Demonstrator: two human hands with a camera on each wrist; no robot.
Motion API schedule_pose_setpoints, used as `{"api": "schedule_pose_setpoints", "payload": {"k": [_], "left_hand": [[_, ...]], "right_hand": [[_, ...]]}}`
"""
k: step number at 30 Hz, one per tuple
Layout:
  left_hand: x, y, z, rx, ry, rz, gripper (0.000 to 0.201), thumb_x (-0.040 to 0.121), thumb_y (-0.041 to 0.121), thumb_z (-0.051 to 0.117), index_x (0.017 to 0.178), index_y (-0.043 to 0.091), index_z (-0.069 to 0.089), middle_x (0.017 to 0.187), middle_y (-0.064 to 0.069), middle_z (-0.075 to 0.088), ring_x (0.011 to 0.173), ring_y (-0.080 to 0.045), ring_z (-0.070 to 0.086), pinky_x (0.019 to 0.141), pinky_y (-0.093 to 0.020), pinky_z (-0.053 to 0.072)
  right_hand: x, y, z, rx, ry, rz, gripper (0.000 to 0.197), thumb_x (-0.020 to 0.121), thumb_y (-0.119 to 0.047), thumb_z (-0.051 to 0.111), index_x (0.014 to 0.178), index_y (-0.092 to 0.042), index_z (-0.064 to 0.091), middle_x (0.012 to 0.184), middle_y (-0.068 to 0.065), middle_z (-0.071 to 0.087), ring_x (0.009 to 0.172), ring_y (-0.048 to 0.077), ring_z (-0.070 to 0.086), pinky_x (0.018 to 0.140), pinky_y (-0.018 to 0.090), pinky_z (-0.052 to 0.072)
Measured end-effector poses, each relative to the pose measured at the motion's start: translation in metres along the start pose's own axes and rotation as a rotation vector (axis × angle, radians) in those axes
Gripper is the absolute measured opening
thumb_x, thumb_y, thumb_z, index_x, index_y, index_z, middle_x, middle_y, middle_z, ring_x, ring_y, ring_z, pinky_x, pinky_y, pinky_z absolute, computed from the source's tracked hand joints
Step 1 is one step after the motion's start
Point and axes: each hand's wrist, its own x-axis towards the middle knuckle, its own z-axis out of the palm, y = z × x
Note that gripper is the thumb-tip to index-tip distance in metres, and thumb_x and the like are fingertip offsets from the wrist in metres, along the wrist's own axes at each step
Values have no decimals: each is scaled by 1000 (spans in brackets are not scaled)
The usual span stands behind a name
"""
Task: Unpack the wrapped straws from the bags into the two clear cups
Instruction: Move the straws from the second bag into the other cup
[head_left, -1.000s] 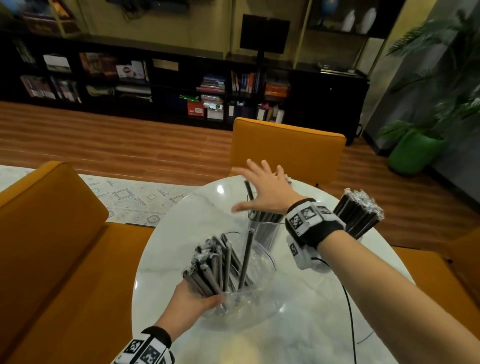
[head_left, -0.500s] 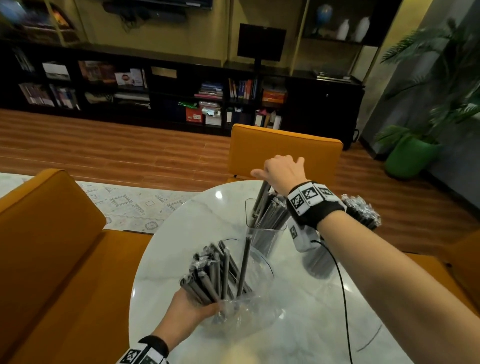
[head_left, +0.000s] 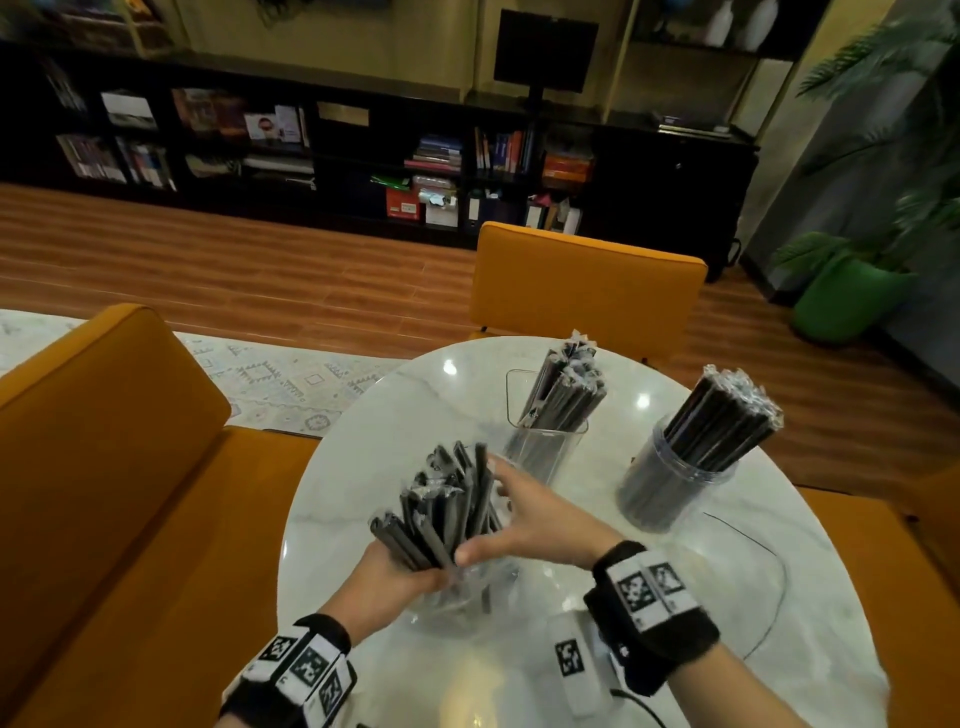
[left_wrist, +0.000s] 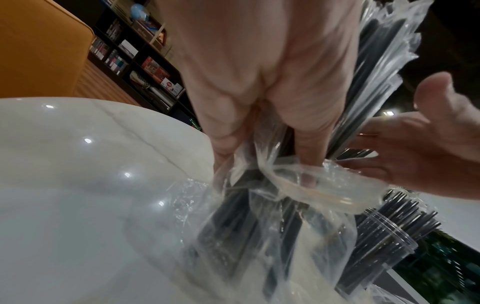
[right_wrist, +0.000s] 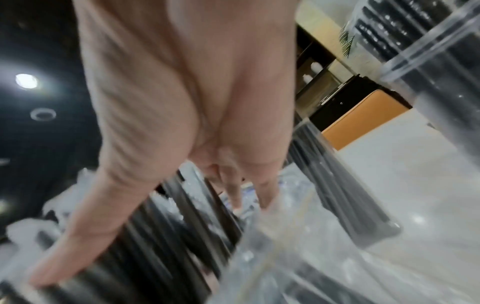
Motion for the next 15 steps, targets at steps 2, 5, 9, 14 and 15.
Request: {"api": "schedule_pose_setpoints", "payload": {"k": [2,5,9,14,15], "left_hand": [[-1,0,0,-18,-8,-9,43,75,-4,75,110,20,68,101,2,76,91,-2,70,72,-17,55],[-1,-2,1,-28,4,-6,42,73,-9,75,108,14,68,94,5,77,86,-2,71,68,-17,55],[2,-7,1,-40,28,7,42,71,-9,77,110,6,69,100,-4,76,95,-13,71,71,-20,55],[-2,-6,3,-38,37,16,37,74,-1,78,109,6,67,99,-4,76,91,-5,71,70,-14,54],[-3,-4,4,-41,37,9,34,75,-4,76,107,5,67,93,0,77,85,0,71,67,-12,53]], "right_hand": [[8,6,11,2,74,-66,85,63,-39,88,137,-29,47,137,-15,54,125,6,51,110,33,41],[11,9,15,31,176,-108,51,63,-33,88,108,-18,68,103,0,71,100,15,67,91,42,54],[8,16,12,99,230,-43,42,69,-26,82,104,-8,65,98,7,66,95,21,67,88,39,55],[-2,12,-10,383,452,-13,23,82,-12,74,93,7,67,96,27,70,81,20,69,76,27,57],[-7,6,-18,427,497,-31,18,83,-9,72,92,6,67,96,25,71,83,21,70,74,23,56]]}}
